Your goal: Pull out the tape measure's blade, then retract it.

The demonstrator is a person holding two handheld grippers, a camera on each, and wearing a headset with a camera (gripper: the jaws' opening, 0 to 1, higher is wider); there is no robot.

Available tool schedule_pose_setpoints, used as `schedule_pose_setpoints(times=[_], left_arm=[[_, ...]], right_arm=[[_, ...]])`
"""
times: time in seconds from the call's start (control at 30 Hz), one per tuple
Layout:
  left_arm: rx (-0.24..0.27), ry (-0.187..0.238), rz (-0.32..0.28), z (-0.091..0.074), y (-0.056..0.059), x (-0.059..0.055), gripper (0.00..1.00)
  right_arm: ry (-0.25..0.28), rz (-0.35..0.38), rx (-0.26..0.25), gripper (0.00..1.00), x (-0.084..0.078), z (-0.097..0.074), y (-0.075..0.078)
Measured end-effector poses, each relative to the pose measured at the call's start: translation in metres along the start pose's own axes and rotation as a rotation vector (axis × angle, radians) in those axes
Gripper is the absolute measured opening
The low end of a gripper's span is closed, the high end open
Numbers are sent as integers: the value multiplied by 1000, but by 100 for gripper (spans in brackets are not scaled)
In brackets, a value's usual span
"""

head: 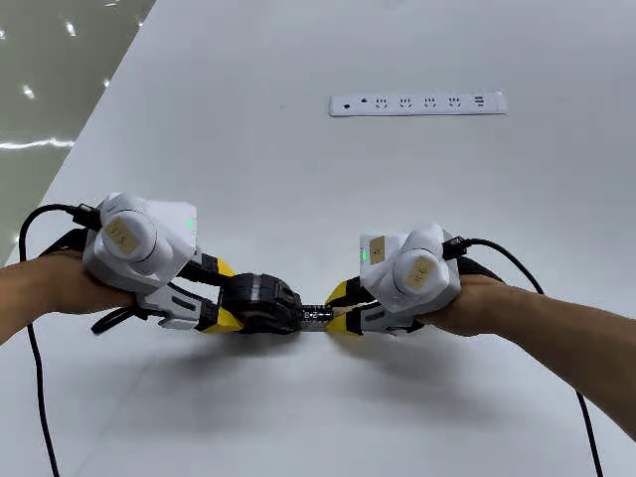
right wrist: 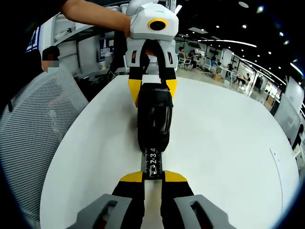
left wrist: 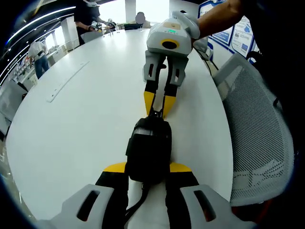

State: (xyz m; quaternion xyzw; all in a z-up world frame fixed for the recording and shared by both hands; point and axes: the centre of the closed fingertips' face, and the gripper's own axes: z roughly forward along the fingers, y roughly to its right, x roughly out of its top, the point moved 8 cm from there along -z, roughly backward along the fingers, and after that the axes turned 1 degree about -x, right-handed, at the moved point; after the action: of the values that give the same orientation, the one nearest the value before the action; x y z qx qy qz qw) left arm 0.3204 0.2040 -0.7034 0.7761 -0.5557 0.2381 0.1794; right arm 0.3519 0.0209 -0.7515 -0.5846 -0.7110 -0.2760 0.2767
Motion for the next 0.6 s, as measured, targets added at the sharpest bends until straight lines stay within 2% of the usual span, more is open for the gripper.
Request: schedule_pose_setpoints(times=[0.6], left_arm=[[-3, -22, 2, -1, -1, 0, 23]], right_arm=[[-22, -20, -17, 8, -9, -11, -1]])
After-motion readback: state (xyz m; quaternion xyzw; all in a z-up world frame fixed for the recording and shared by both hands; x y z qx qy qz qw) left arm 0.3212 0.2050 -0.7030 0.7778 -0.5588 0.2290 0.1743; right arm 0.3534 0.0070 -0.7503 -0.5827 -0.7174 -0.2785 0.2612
